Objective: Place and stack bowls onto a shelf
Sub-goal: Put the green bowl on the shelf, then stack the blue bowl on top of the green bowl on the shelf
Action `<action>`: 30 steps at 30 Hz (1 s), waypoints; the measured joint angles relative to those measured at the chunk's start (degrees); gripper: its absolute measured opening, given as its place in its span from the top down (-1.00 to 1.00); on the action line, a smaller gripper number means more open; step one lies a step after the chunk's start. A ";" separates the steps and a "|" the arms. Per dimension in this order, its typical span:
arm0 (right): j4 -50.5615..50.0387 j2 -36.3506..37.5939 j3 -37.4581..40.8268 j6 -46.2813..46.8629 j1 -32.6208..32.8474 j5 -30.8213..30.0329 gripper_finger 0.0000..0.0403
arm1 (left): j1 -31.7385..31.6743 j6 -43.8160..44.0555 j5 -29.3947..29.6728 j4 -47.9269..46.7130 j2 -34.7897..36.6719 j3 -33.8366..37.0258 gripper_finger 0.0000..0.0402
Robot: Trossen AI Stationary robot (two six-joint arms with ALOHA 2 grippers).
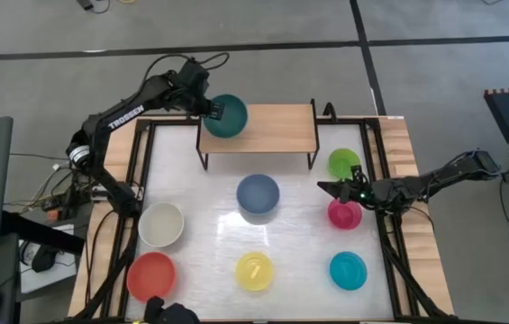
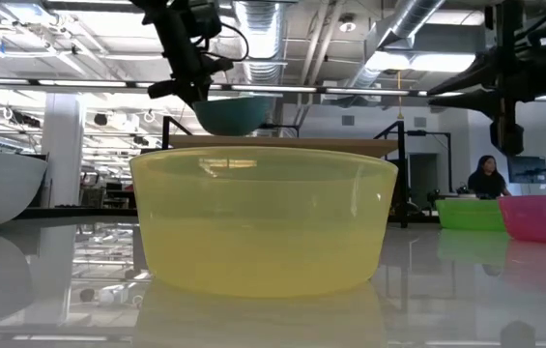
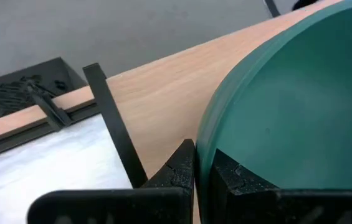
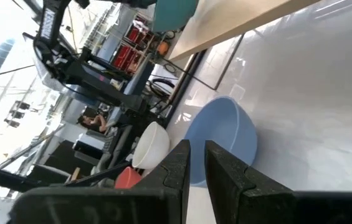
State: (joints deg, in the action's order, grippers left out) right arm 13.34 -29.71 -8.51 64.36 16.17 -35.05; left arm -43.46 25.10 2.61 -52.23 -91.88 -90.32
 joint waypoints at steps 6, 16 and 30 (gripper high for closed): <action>1.12 -0.02 0.00 -0.07 -0.18 0.14 0.63 | -0.80 -0.09 1.45 -1.27 -0.04 0.22 0.93; 14.12 0.00 0.00 -6.66 -0.62 -2.50 0.62 | -1.03 -3.43 2.34 -0.77 -0.04 0.24 0.43; 13.84 -2.21 0.00 -9.16 -9.27 4.58 0.58 | 4.24 1.05 3.26 -13.17 12.12 -1.64 0.05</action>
State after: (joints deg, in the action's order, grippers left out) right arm 27.18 -31.93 -8.51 55.20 6.90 -30.47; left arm -39.23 26.15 5.87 -65.40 -79.76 -91.96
